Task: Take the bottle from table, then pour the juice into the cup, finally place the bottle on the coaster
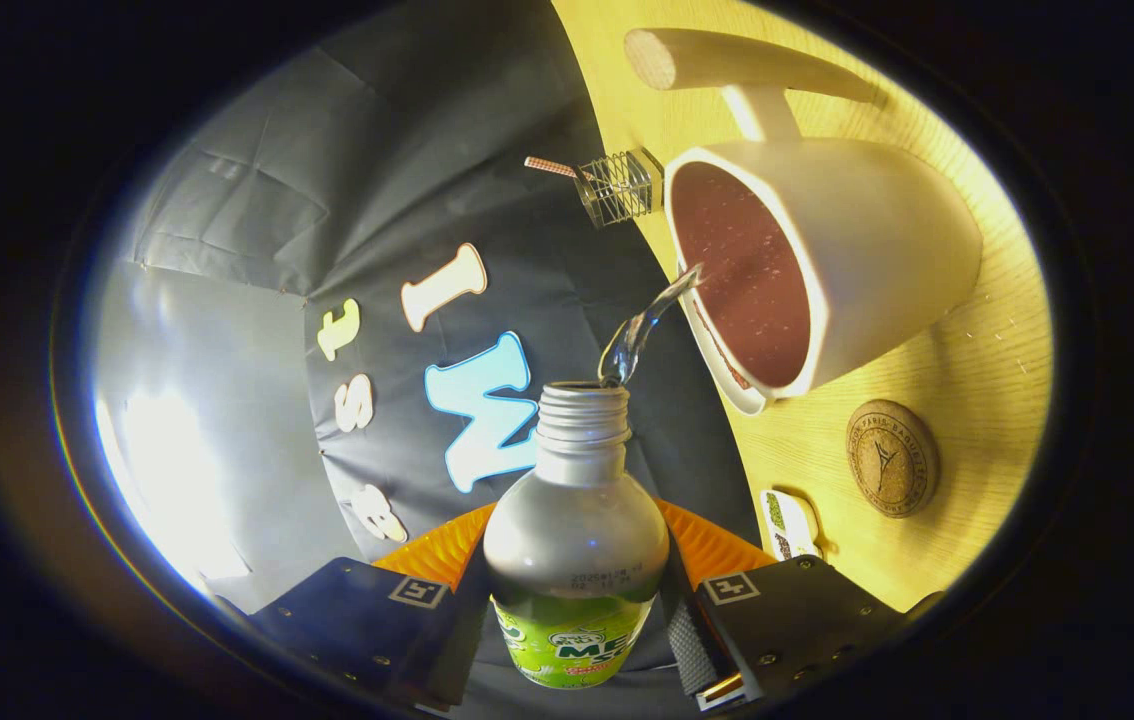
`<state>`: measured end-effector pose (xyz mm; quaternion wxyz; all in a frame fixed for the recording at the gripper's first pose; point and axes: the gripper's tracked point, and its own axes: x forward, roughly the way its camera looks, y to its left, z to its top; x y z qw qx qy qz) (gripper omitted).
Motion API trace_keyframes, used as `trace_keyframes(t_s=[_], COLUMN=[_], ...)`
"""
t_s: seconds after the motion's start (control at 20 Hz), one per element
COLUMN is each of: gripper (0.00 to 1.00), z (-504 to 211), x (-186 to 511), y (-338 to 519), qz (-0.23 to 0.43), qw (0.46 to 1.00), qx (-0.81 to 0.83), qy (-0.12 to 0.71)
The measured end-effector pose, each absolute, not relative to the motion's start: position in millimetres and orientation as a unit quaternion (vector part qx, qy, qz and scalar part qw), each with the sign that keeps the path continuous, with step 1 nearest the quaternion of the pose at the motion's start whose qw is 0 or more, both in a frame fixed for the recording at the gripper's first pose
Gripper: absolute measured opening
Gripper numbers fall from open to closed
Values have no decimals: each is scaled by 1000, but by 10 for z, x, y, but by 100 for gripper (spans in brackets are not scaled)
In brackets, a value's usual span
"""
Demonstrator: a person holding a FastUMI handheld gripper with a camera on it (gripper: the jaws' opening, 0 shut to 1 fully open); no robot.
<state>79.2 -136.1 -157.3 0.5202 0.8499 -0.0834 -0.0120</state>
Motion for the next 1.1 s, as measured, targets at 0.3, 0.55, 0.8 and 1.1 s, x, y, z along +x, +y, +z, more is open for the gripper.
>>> trace_keyframes(t_s=[0.3,0.55,0.8,1.1], gripper=[77,77,77,77], z=[-1564,-1564,-1575,-1585], x=[810,841,912,877], y=[-1383,-1429,-1510,-1613], qz=[-15,-22,-27,-32], qw=[499,491,489,474], qx=[861,866,865,872], qy=[-92,-95,-107,-118])
